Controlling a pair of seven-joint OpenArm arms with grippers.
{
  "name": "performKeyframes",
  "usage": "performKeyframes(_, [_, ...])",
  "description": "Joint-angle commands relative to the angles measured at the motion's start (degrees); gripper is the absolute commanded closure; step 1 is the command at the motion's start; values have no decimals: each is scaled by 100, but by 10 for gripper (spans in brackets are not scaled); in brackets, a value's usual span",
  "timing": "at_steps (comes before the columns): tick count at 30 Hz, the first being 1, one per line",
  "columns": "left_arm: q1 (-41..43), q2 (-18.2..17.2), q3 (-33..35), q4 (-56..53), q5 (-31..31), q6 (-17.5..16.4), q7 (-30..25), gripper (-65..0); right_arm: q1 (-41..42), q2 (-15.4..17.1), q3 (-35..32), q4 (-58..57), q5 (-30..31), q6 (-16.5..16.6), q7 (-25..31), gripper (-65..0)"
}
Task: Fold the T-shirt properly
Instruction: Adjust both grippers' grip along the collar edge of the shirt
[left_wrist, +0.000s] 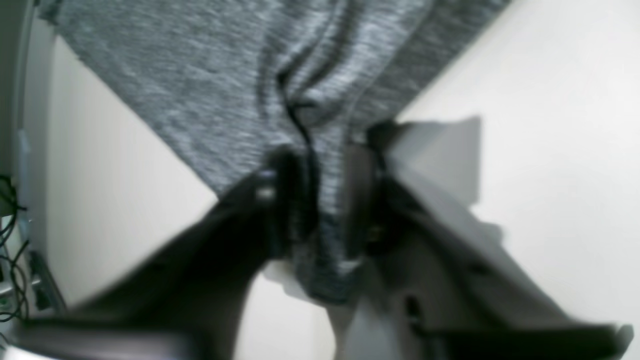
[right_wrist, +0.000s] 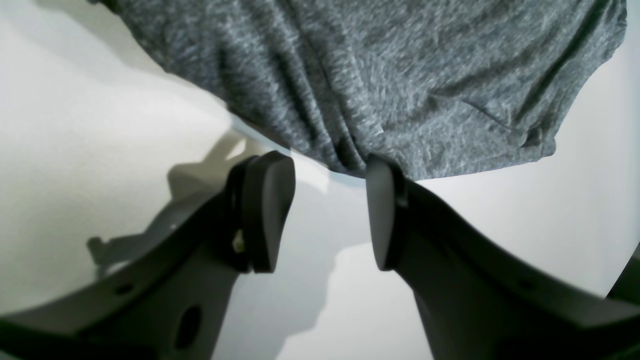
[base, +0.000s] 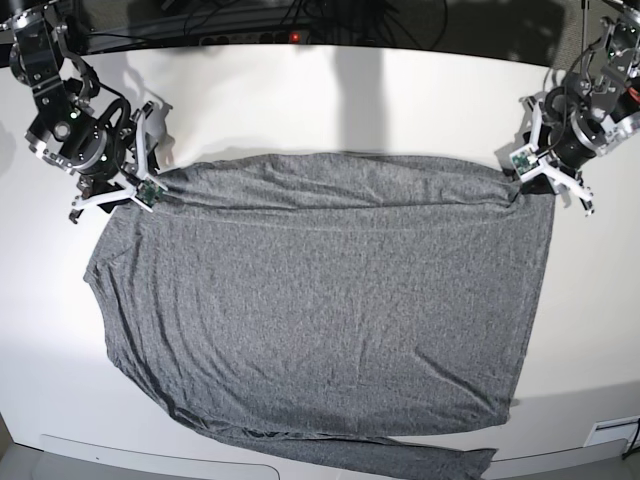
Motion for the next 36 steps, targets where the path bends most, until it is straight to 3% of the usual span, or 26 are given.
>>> performKeyframes(1, [63,-85,13,-70,197,-442,428,-31,48,109,50,92,7,-26,68,-274])
performKeyframes(2, [63,-85,13,-66,195,-504,428,0,48,109,50,92,4,-26,68,-274])
performKeyframes(8, [66,-85,13,-57,192,-504,433,0,48,109,50,92,7,-15,68,-274])
performKeyframes(11, [63,-85,13,-57,170,-504,431,0,48,109,48,92,15,323,94,-275])
performKeyframes(16, [63,-83,11,-52,173,-504,433,0,15,131,26,92,197,329,83,-276])
performKeyframes(20, [63,-81,11,-52,173,-504,459,0,-33,354,-236,90,138,329,-28,-276])
performKeyframes(26, [61,0,11,-52,175,-504,610,0,-74,599,-942,74,-826,329,302,-276])
performKeyframes(30, [61,127,11,-52,173,-504,601,0,-33,566,-1311,72,-1622,48,719,-276])
performKeyframes(36, [61,138,11,-52,175,-504,625,0,232,566,-1644,-125,-1676,31,761,-276])
